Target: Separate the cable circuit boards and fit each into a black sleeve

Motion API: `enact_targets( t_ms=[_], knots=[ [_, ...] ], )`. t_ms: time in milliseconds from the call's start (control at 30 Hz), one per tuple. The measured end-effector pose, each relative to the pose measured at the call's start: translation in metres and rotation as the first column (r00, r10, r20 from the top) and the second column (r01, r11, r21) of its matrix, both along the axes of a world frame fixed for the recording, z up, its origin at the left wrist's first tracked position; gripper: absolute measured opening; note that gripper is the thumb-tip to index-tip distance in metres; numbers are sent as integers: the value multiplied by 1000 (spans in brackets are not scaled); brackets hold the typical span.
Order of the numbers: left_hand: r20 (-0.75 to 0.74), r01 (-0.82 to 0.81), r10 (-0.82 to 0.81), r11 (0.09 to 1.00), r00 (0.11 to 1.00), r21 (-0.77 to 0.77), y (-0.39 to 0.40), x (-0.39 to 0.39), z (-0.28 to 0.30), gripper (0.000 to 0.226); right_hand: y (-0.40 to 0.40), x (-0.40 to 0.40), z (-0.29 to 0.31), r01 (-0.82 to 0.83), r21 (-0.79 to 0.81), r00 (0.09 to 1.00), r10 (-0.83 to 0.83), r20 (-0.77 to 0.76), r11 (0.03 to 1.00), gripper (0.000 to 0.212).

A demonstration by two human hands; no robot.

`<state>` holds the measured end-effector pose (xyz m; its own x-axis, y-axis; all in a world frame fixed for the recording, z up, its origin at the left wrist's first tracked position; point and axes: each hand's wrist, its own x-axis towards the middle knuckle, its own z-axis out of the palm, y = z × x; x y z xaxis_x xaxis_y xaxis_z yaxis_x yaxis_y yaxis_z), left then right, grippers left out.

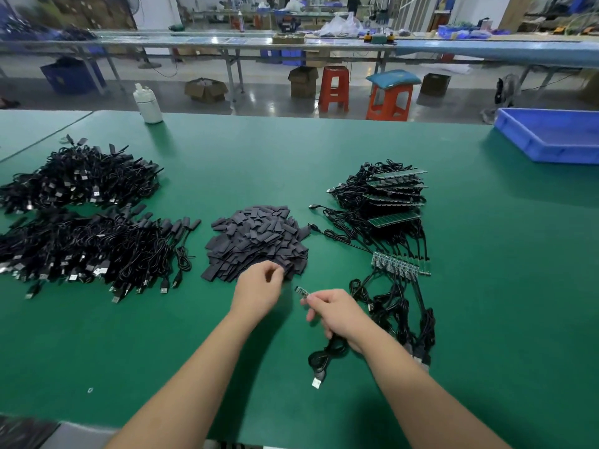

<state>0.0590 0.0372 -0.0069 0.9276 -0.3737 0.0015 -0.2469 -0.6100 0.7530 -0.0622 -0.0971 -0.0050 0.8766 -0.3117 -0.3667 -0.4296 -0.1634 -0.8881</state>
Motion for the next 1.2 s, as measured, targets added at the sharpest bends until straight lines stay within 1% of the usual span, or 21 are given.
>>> enact_targets(
  t_ms=[33,67,100,167,233,267,367,467,533,600,700,767,833,867,933,1067,1133,1200],
  knots=[
    [153,-36,13,988,988,150,8,3,-8,16,4,0,-4,-5,13,999,6,-35,1000,24],
    [242,-50,-11,969,970,244,17,6,-17,18,8,-1,-8,0,48,998,3,-58,999,24],
    [283,-40,-49,953,958,300,24,8,-25,20,11,-2,-12,14,97,998,-8,-67,995,26],
    [318,6,-134,928,939,374,35,7,-39,24,16,-2,-18,60,163,997,-51,-62,985,33],
    [365,41,-205,911,908,410,42,6,-45,27,17,-1,-20,86,154,996,-80,-48,984,36],
    [392,50,-227,909,892,414,44,5,-45,26,16,-1,-20,81,121,996,-76,-42,989,34],
    [442,70,-279,899,852,433,47,3,-41,24,11,1,-21,39,-36,999,-40,-29,999,21],
    [457,121,-356,876,815,468,46,6,-39,39,1,2,-23,42,-141,999,-44,-11,989,16],
    [469,139,-397,859,789,492,46,7,-37,43,-5,1,-25,52,-177,999,-53,3,983,15],
    [488,149,-424,850,763,506,46,8,-36,39,-11,-1,-28,49,-196,999,-46,21,979,15],
    [531,171,-478,834,700,524,45,7,-37,33,-20,-2,-32,47,-227,999,-39,38,973,13],
    [510,199,-502,821,699,535,44,6,-37,25,-26,-3,-34,56,-229,998,-46,47,972,12],
    [455,234,-519,804,723,546,43,7,-36,16,-30,-3,-34,57,-223,998,-47,48,973,12],
    [427,249,-517,804,742,541,43,8,-35,14,-31,-3,-34,58,-217,998,-49,46,974,12],
    [361,259,-484,814,798,519,43,9,-33,17,-30,-1,-34,61,-201,998,-55,36,978,12],
    [216,250,-362,875,907,415,45,9,-29,14,-22,6,-29,52,-117,999,-50,13,992,14],
    [145,270,-336,897,931,349,45,8,-26,14,-15,8,-26,17,-44,1000,-16,16,999,18],
    [90,276,-303,932,949,235,42,2,-21,18,-8,8,-27,-9,34,1000,9,15,999,21]
  ],
)
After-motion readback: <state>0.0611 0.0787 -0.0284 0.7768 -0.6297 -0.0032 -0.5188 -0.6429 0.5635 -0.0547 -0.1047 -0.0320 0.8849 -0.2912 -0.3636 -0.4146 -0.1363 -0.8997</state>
